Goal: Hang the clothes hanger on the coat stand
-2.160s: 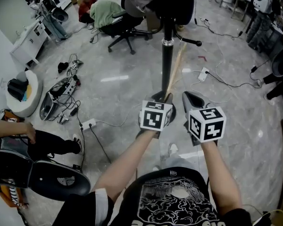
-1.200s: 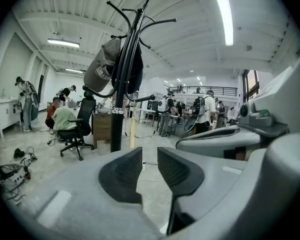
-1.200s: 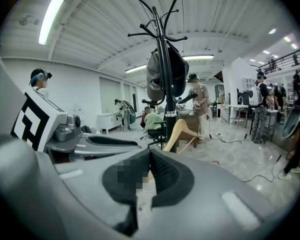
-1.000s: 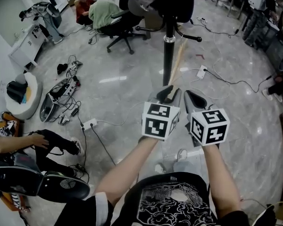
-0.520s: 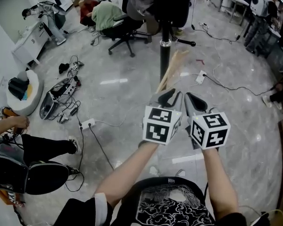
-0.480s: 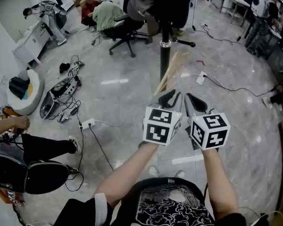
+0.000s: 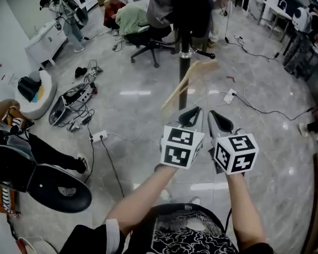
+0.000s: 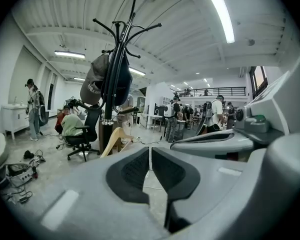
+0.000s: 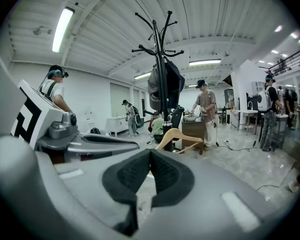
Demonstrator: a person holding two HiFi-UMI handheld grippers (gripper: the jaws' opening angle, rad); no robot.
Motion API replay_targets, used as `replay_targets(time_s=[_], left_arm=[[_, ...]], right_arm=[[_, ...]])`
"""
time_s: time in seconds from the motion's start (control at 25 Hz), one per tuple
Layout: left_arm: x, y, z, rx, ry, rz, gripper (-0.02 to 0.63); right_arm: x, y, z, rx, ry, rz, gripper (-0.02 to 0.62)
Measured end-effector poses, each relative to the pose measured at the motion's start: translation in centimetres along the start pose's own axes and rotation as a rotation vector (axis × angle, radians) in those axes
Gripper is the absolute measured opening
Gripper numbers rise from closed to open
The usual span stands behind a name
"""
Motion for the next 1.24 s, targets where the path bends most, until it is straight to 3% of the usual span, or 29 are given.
replay_targets(time_s=[0.44,1.24], left_arm=[[-2.7,0.4,0.1,0.006,0.001,0.034,0.006],[-2.5,1.5,-0.4,0.012,-0.01,0.046,0.006]], right_arm=[[-0.9,2.0,-0.2,0.005,0.03,0.053,0.0],[0.1,2.1,-0.2,-0.004,0.026,0.065,0.0]])
Point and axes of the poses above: the fingertips, and each gripper's own axes: y backward along the fingers, x to its left, z out of its top, the point moved 8 cm from there along y, backward along the fingers, and after that the axes turned 5 degrees about x, right-handed, at the moved point
